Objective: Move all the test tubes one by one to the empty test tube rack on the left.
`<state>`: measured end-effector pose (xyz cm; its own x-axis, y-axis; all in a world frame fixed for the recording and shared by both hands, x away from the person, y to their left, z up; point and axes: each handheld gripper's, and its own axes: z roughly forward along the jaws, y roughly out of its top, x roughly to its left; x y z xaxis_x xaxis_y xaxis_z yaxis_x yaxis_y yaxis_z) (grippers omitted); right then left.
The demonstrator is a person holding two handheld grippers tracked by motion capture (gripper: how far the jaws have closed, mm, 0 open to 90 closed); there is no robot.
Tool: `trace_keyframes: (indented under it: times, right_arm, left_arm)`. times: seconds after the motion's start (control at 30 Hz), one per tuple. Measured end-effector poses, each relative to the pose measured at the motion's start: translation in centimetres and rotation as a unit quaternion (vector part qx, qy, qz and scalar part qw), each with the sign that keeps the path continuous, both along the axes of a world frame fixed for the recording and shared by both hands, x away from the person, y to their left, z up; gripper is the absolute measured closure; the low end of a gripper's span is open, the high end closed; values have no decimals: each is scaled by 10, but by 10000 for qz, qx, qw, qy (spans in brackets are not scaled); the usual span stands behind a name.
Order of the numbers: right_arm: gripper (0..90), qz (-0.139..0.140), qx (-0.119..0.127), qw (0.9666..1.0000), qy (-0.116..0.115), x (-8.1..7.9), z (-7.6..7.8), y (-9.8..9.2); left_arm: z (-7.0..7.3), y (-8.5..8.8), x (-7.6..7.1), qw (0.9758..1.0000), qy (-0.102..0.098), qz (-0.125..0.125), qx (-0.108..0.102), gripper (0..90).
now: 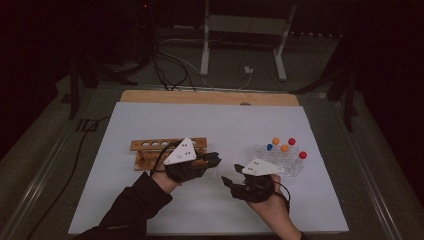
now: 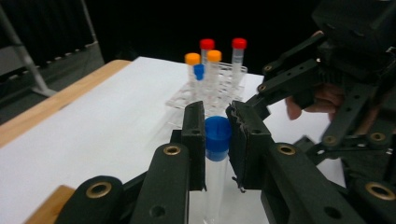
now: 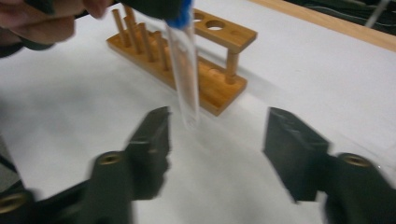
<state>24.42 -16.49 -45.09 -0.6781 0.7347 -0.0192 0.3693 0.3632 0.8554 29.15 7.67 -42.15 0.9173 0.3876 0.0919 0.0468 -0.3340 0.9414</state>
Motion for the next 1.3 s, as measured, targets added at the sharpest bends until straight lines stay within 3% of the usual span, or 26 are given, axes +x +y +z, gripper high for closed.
trace_keyframes:
  times: [0.07,0.47,0.77,1.0,1.3]
  right_arm:
    - [240,-79,8,10000,-30,1,0,-1]
    - [3,-157,117,9998,0,2,3,-4]
    - [0,-59,263,9996,-45,1,4,-9]
    - [0,-48,311,9994,-107,0,5,-11]
    - [0,-70,388,9991,-123,1,6,-13]
  left_arm:
    - [2,3,2,10000,-28,69,-2,781]
    - [20,21,18,9986,-144,488,-131,781]
    - [31,33,32,9963,-235,813,-141,781]
    - [35,40,44,9929,-327,1124,-205,781]
    - [24,44,62,9886,-227,1481,-157,781]
